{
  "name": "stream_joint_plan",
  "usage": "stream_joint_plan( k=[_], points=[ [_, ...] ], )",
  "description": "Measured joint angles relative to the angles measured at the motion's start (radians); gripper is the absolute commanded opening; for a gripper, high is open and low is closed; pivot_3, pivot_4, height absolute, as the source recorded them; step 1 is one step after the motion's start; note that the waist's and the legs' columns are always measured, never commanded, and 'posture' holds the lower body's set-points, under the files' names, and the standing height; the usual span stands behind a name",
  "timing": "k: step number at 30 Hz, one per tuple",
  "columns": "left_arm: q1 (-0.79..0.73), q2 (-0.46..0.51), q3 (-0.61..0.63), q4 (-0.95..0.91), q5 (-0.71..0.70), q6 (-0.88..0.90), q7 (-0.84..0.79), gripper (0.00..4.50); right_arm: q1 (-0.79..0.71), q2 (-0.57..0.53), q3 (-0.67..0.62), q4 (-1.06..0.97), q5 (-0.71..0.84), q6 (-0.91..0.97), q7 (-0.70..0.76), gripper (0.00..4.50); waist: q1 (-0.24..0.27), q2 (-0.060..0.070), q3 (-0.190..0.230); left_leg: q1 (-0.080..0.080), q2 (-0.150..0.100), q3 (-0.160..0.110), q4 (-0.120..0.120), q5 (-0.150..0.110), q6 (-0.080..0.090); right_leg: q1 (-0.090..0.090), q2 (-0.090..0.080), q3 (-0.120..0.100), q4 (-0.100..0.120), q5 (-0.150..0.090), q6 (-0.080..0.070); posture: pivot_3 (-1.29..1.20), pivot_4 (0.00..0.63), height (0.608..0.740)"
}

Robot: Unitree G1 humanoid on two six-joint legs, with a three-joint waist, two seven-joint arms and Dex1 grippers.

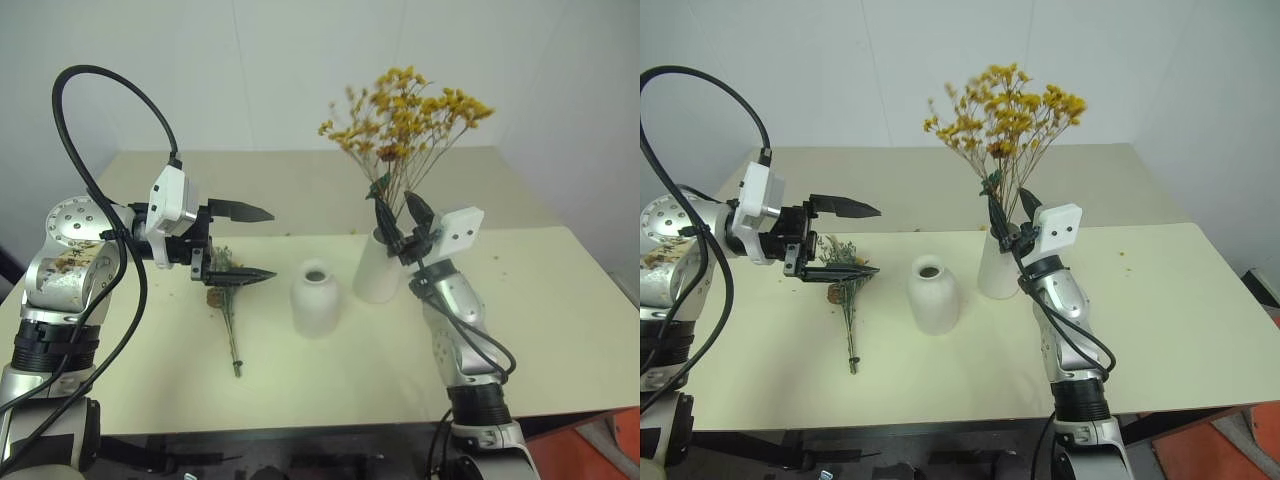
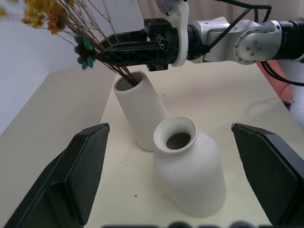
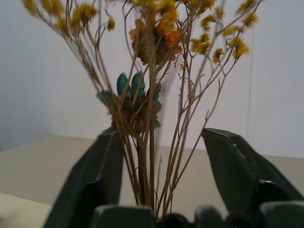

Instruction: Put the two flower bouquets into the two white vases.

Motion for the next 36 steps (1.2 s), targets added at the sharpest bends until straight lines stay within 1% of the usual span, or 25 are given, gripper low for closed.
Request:
stream_joint_plan(
  k=[1, 10, 16, 19, 23, 27, 30, 31, 33, 34, 36],
  points=[
    [0.000, -0.001, 0.000, 0.006, 0.003, -0.002, 0.000, 4.50, 0.011, -0.005, 0.000, -0.013, 0.000, 0.006, 0.000, 4.46, 0.000, 0.000, 0.000, 0.000, 0.000, 0.000, 0.000, 0.000, 0.000, 0.000, 0.000, 0.000, 0.000, 0.000, 0.000, 0.00, 0.150, 0.740],
    [-0.011, -0.017, -0.010, 0.029, 0.017, -0.024, -0.001, 4.50, 0.070, -0.064, 0.000, -0.127, -0.002, 0.099, -0.005, 4.46, 0.002, 0.000, 0.000, 0.000, 0.000, 0.000, 0.000, 0.000, 0.000, 0.000, 0.000, 0.000, 0.000, 0.000, 0.000, 0.00, 0.150, 0.740],
    [-0.004, -0.021, -0.002, 0.027, 0.013, -0.028, 0.018, 4.50, 0.162, -0.135, -0.004, -0.260, 0.020, 0.196, 0.022, 4.46, 0.003, 0.000, 0.000, 0.000, 0.000, 0.000, 0.000, 0.000, 0.000, 0.000, 0.000, 0.000, 0.000, 0.000, 0.000, 0.00, 0.150, 0.740],
    [0.032, -0.020, 0.036, 0.003, -0.022, 0.010, 0.046, 4.50, 0.222, -0.178, -0.034, -0.360, 0.065, 0.250, 0.043, 4.46, 0.002, 0.000, 0.000, -0.001, 0.000, 0.000, 0.000, 0.000, 0.000, 0.000, 0.000, 0.000, -0.001, 0.000, 0.000, 0.00, 0.150, 0.740],
    [0.105, -0.005, 0.123, -0.058, -0.082, 0.081, 0.101, 4.50, 0.315, -0.259, -0.108, -0.489, 0.149, 0.313, 0.088, 4.46, 0.002, 0.000, 0.000, 0.000, 0.000, 0.000, 0.000, 0.000, 0.000, 0.001, 0.000, 0.000, -0.001, 0.000, 0.000, 0.00, 0.150, 0.740],
    [0.214, 0.017, 0.232, -0.149, -0.149, 0.171, 0.189, 4.50, 0.420, -0.381, -0.178, -0.600, 0.260, 0.387, 0.178, 4.46, 0.003, 0.000, 0.000, 0.001, 0.000, 0.000, 0.000, 0.000, 0.000, 0.003, -0.001, 0.000, -0.001, 0.000, 0.000, 0.00, 0.150, 0.740],
    [0.296, 0.009, 0.309, -0.235, -0.190, 0.247, 0.308, 4.50, 0.466, -0.490, -0.239, -0.656, 0.387, 0.456, 0.267, 4.46, 0.005, 0.000, 0.000, 0.003, 0.001, 0.001, 0.000, 0.000, 0.000, 0.005, -0.001, 0.000, -0.002, 0.000, 0.001, 0.00, 0.150, 0.740],
    [0.322, -0.002, 0.337, -0.261, -0.205, 0.278, 0.359, 4.50, 0.477, -0.532, -0.261, -0.672, 0.435, 0.480, 0.296, 4.46, 0.005, 0.000, 0.000, 0.004, 0.001, 0.001, 0.000, 0.000, 0.000, 0.005, -0.001, 0.000, -0.002, 0.000, 0.001, 0.00, 0.150, 0.740],
    [0.371, -0.044, 0.390, -0.327, -0.234, 0.380, 0.520, 4.50, 0.481, -0.644, -0.316, -0.695, 0.534, 0.534, 0.380, 4.46, 0.006, 0.000, 0.000, 0.004, 0.001, 0.000, 0.001, 0.000, 0.000, 0.006, -0.001, 0.000, -0.002, 0.000, 0.001, 0.00, 0.150, 0.740],
    [0.420, -0.062, 0.409, -0.388, -0.245, 0.449, 0.622, 4.50, 0.482, -0.728, -0.338, -0.704, 0.580, 0.560, 0.447, 4.46, 0.005, 0.000, 0.000, 0.005, 0.001, 0.001, 0.000, 0.000, 0.000, 0.007, -0.001, 0.001, -0.002, 0.000, 0.001, 0.00, 0.150, 0.740],
    [0.500, -0.084, 0.413, -0.480, -0.259, 0.543, 0.743, 4.50, 0.484, -0.839, -0.361, -0.713, 0.630, 0.591, 0.547, 4.46, 0.005, -0.002, 0.000, 0.005, 0.002, 0.000, 0.000, 0.000, 0.000, 0.007, 0.000, 0.000, -0.003, 0.000, 0.001, 0.00, 0.150, 0.740]
  ],
)
